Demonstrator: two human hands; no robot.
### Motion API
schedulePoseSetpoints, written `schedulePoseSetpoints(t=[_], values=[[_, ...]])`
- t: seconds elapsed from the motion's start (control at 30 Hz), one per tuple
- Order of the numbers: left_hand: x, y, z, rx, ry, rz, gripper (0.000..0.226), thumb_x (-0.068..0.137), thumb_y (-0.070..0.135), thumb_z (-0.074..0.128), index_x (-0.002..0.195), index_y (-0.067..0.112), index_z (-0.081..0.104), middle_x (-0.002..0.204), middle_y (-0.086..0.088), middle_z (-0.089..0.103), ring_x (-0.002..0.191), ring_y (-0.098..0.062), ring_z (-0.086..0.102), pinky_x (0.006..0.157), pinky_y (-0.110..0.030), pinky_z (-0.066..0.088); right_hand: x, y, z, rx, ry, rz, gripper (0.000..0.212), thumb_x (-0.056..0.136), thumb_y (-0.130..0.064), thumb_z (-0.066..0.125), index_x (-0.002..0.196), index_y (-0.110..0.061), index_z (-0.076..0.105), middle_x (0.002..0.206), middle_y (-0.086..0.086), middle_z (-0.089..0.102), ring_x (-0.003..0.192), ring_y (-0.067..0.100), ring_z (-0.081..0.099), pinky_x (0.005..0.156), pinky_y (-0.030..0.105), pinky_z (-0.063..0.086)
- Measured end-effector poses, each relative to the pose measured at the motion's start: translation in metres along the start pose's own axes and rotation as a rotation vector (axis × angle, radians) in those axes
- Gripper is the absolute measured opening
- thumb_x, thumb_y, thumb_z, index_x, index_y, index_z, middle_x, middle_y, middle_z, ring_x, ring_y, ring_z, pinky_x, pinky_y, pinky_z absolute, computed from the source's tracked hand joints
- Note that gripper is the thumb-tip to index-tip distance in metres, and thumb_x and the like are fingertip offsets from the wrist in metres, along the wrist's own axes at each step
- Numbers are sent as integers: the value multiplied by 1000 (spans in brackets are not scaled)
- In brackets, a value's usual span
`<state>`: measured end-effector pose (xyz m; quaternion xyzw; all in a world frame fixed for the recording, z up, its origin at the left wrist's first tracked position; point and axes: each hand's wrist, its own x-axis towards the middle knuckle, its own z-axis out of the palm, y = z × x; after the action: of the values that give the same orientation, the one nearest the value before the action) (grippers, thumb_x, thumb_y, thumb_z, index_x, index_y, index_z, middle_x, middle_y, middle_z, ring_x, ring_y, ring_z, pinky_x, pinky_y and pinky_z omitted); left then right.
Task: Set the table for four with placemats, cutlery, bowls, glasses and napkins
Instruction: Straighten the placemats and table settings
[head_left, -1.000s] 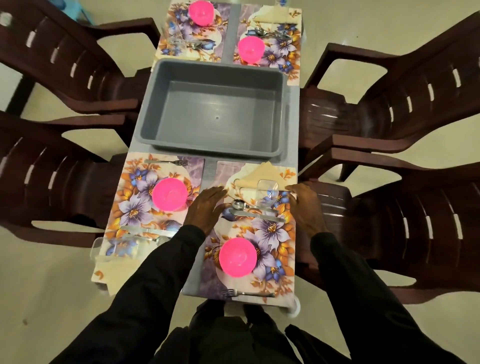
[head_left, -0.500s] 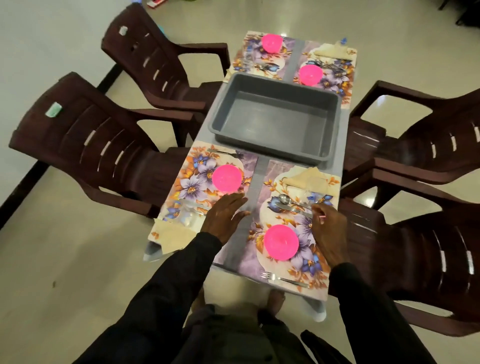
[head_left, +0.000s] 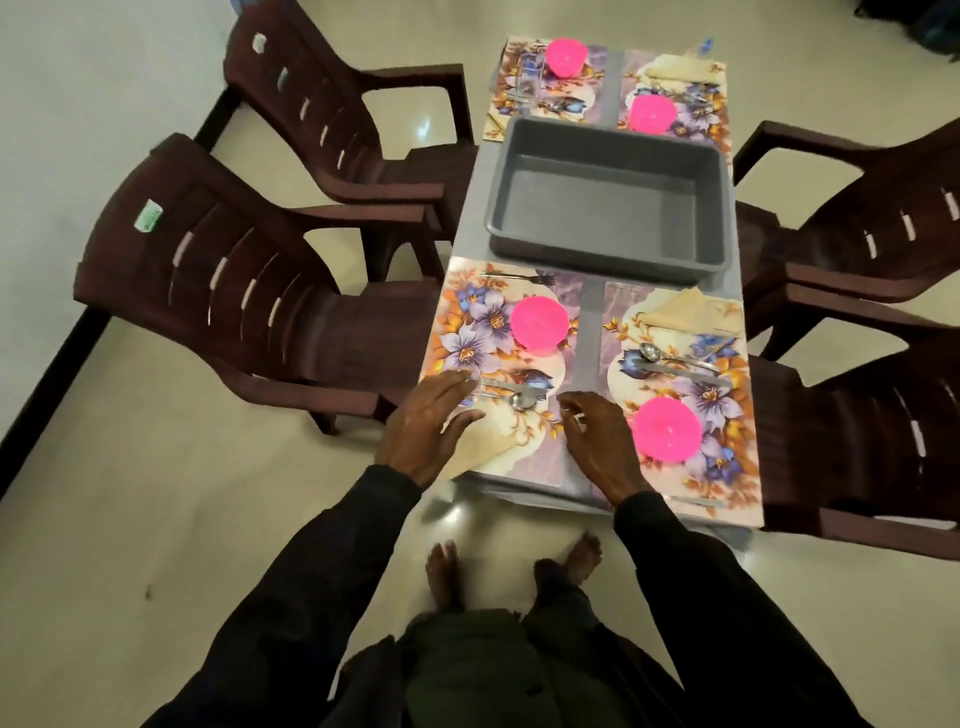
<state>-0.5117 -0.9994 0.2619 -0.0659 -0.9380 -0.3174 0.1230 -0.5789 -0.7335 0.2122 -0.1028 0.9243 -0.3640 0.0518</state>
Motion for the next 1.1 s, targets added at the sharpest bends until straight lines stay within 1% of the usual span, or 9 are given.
schedulePoseSetpoints(t=[0.07,0.17,0.27,0.37,0.6,0.77,0.9,1.0,1.1], values=[[-14,-20,-13,-11,-17,-54,40,99,34,63,134,13,64,138,-4,62,129,-19,56,115,-39,40,-7,-6,16,-28,-28,10,26,100,-18,59,124,-14,68,120,6,69,111,26,64,96,41,52],[-31,-50,-21,3,-69,-162,42,97,30,66,135,11,63,141,-5,61,132,-20,55,113,-44,43,-16,-13,33,-74,-44,44,28,99,-16,62,126,-11,67,122,9,68,115,27,61,96,34,45],[-44,-72,-14,17,-182,-312,50,95,24,70,142,13,57,148,-5,55,138,-23,49,113,-36,38,-29,-8,48,-103,-43,50,33,96,-21,68,126,-9,64,123,9,66,115,28,61,94,30,44],[-53,-89,-1,6,-286,-401,60,92,21,73,147,16,51,152,-4,51,140,-23,46,113,-36,38,-40,4,60,-159,-119,71,45,94,-28,72,133,-9,59,135,10,61,125,27,55,102,36,46],[-52,-114,26,18,-455,-453,75,83,2,78,150,12,45,156,-6,45,145,-24,41,114,-32,36,-50,22,81,-299,-261,16,63,85,-29,81,136,-4,56,156,16,42,146,32,37,111,47,44],[-45,-123,37,25,-496,-449,73,89,2,71,154,11,39,160,-5,38,143,-25,42,109,-19,32,-50,29,90,-374,-285,-19,60,81,-20,83,132,-3,58,153,19,44,144,34,41,104,49,52],[-42,-130,43,78,-499,-415,79,84,-1,73,154,15,40,160,-3,39,144,-25,43,112,-30,37,-51,28,91,-394,-271,-6,54,80,-18,84,127,-5,61,150,18,48,139,35,47,101,47,55],[-39,-129,47,59,-538,-397,86,80,7,80,154,22,40,159,1,41,141,-24,45,110,-32,41,-52,24,91,-366,-247,14,53,79,-17,85,124,-6,61,148,18,51,136,34,51,100,46,55],[-38,-130,54,60,-571,-354,93,77,15,85,156,22,36,161,-2,37,145,-24,40,114,-36,40,-52,24,92,-381,-241,34,58,79,-19,85,128,-5,60,147,18,53,137,35,51,103,46,52]])
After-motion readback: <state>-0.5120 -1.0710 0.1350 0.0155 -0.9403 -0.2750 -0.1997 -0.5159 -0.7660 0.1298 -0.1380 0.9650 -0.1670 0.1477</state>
